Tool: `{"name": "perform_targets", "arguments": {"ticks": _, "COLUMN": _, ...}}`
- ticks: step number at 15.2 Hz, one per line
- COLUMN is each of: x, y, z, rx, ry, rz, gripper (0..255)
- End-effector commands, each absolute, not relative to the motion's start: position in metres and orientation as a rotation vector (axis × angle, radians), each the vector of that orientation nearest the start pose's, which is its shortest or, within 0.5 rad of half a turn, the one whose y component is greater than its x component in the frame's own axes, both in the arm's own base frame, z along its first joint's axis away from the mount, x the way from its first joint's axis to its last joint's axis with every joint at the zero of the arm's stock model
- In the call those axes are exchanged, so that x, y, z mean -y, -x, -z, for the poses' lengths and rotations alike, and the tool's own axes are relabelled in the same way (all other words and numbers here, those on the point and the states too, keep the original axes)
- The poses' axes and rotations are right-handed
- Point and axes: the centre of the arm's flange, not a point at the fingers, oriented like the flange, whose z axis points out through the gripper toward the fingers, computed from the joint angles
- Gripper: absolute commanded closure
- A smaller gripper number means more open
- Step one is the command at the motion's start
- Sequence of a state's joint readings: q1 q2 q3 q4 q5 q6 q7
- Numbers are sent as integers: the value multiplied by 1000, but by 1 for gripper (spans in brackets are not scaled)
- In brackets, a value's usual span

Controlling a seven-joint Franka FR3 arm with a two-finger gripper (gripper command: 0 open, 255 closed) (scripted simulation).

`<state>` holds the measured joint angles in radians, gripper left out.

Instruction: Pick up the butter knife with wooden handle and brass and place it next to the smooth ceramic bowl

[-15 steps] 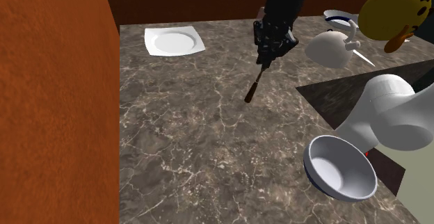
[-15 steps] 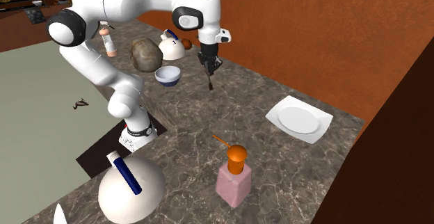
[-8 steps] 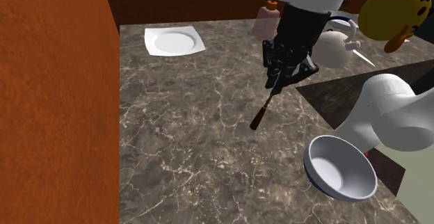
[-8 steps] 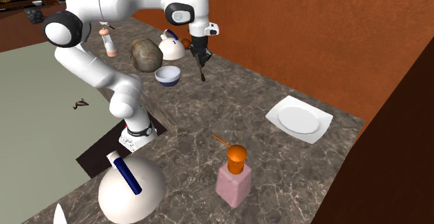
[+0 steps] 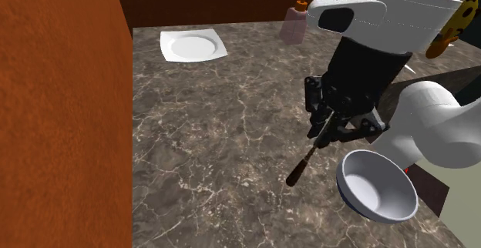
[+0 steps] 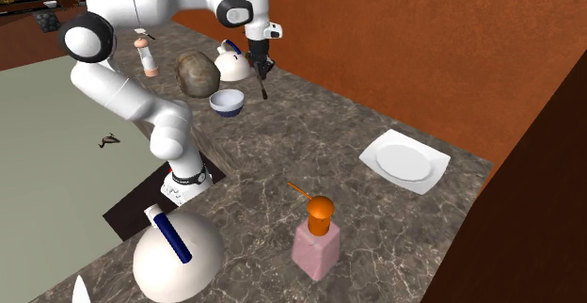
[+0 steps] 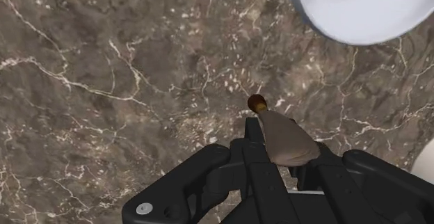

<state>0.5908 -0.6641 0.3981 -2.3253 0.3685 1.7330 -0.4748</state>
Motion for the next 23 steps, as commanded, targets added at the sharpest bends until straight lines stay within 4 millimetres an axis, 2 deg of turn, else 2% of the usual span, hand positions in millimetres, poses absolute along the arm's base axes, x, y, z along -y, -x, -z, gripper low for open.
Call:
{"name": "perform_targets", "arguments": {"ticks": 1, "x": -356, "y": -130, "z": -558, "rx": 1865, "ry": 2366, "rz": 16, "gripper": 255}}
{"name": "perform_targets", "arguments": {"ticks": 6, "x": -393, "y": -78, "z": -558, "rx": 1865, "ry": 2366, "rz": 16, "gripper": 255}}
{"name": "perform_targets", "arguments": {"ticks": 18, "x": -393, "y": -78, "z": -495, "rx": 1865, "ry": 2366, "rz": 16, "gripper": 255}}
{"name": "perform_targets", "arguments": {"ticks": 19, "x": -394, "y": -78, "z": -500, "rx": 1865, "ry": 2366, "rz": 16, "gripper": 255}}
{"name": "perform_targets", "arguments": {"ticks": 20, "x": -394, "y": -78, "z": -500, "rx": 1865, "ry": 2366, "rz": 16, "gripper": 0}}
{"name": "perform_targets", "arguments": {"ticks": 23, "x": -439, "y": -55, "z": -483, "rx": 2255, "ry": 2489, "rz": -512, "gripper": 0}}
